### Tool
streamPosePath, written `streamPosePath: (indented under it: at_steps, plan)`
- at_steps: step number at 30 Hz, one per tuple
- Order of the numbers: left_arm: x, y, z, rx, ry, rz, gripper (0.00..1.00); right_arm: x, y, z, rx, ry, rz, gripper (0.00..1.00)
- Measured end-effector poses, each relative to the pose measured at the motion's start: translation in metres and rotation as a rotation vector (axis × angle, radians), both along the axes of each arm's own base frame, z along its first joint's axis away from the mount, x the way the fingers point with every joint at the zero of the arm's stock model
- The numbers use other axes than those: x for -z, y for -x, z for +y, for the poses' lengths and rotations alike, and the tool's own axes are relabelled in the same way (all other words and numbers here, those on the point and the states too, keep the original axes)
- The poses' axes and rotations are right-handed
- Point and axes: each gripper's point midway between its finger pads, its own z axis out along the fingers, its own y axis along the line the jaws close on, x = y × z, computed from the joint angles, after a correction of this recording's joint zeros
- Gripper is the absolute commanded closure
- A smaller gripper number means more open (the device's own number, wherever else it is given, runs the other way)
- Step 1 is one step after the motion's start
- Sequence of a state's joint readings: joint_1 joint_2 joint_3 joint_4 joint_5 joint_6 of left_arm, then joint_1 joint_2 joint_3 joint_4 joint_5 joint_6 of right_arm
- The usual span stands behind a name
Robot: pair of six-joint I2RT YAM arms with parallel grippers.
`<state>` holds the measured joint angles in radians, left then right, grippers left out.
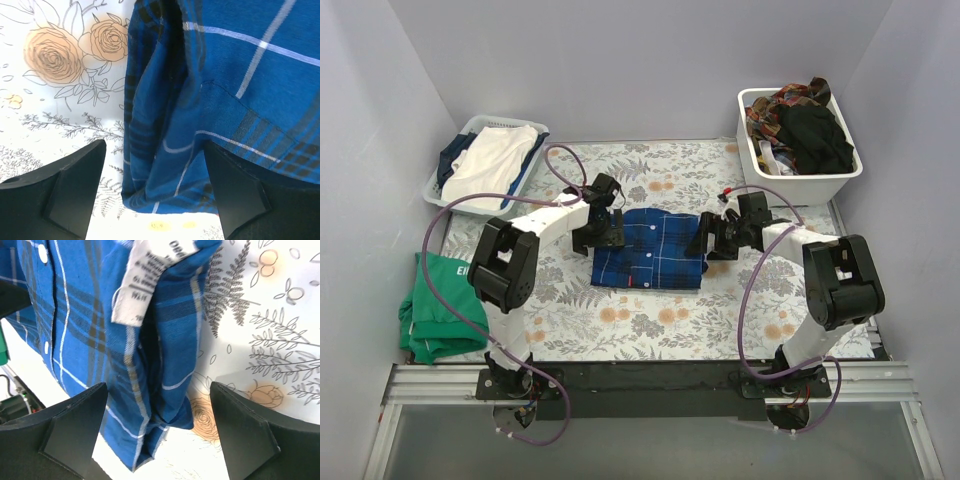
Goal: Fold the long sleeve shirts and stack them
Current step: Fold the shirt
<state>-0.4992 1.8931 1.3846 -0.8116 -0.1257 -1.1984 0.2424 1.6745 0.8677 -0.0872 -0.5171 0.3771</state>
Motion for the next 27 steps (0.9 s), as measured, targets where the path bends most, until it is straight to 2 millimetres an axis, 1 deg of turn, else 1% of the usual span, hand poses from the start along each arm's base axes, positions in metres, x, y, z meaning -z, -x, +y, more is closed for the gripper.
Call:
streamPosePath:
  at_steps: [3,7,9,11,14,15,18,19,21,22,23,24,25,27]
  plan:
    - [0.010,0.001,0.000,0.001,-0.012,0.025,0.24,0.001,-0.002,-0.001,-0.003,0.009,-0.003,0.07]
    - [0.021,0.002,-0.004,0.009,-0.001,0.053,0.27,0.000,-0.012,0.010,-0.034,-0.033,-0.001,0.07]
    - [0.022,0.002,-0.006,0.014,0.010,0.061,0.27,-0.001,-0.022,0.021,-0.064,-0.060,-0.007,0.07]
    - [0.023,0.002,-0.008,0.021,0.018,0.066,0.28,-0.003,-0.029,0.037,-0.108,-0.078,-0.023,0.08]
    - [0.023,0.002,-0.009,0.025,0.029,0.073,0.29,-0.003,-0.027,0.062,-0.174,-0.096,-0.038,0.12]
    - [0.024,0.002,-0.009,0.027,0.033,0.075,0.29,-0.003,-0.025,0.069,-0.192,-0.102,-0.041,0.15]
    - [0.023,0.002,-0.011,0.029,0.042,0.077,0.30,-0.002,-0.020,0.081,-0.222,-0.116,-0.044,0.31]
    - [0.023,0.002,-0.011,0.031,0.046,0.079,0.30,0.000,-0.019,0.083,-0.226,-0.118,-0.040,0.43]
    - [0.023,0.003,-0.012,0.035,0.053,0.082,0.31,0.003,-0.016,0.085,-0.229,-0.120,-0.030,0.60]
    - [0.023,0.003,-0.012,0.037,0.057,0.084,0.31,0.005,-0.014,0.085,-0.230,-0.119,-0.022,0.82]
    - [0.023,0.003,-0.013,0.039,0.061,0.085,0.31,0.009,-0.009,0.085,-0.227,-0.119,0.000,0.90]
    - [0.023,0.003,-0.013,0.042,0.064,0.087,0.31,0.012,-0.004,0.086,-0.231,-0.118,0.013,0.97]
    - [0.023,0.003,-0.014,0.045,0.067,0.088,0.31,0.013,0.000,0.087,-0.233,-0.122,0.028,0.99]
    - [0.023,0.004,-0.014,0.048,0.070,0.089,0.31,0.014,0.003,0.087,-0.229,-0.123,0.041,0.99]
